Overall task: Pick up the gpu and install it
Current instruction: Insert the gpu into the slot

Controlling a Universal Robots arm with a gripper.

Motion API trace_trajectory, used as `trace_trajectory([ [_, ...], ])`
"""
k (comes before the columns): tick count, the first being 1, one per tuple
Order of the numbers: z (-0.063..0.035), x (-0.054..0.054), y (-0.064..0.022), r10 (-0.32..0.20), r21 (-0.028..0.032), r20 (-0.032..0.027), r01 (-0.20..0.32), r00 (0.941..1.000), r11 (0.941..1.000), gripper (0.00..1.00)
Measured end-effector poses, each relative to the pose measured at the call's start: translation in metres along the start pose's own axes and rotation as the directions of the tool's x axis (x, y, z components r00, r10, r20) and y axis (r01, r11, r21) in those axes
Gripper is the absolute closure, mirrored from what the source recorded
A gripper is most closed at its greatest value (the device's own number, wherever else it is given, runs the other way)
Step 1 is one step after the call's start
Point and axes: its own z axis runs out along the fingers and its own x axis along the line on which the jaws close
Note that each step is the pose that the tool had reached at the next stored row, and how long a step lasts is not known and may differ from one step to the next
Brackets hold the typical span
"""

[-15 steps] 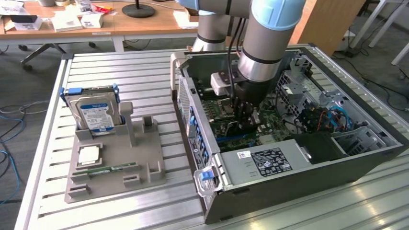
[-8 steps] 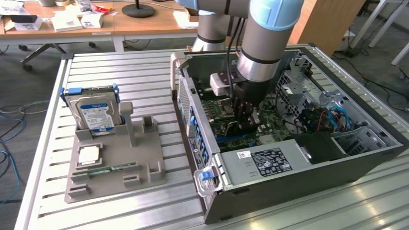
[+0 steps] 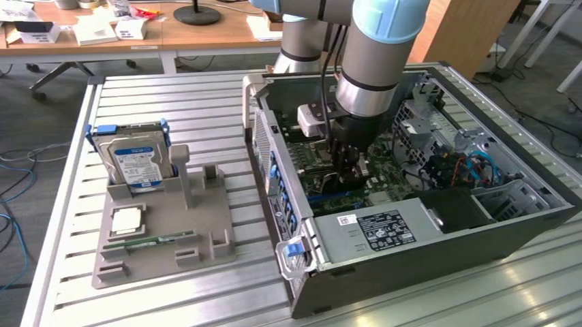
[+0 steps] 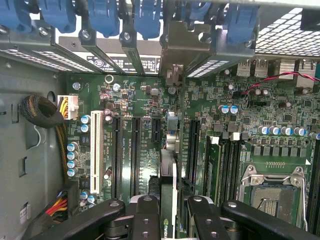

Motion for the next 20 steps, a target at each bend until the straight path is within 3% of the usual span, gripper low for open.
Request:
trace_trajectory([
  [20, -0.0001, -0.0006, 0.0009, 0.000, 0.0010, -0.0002, 0.000, 1.0000, 1.0000, 0.74],
])
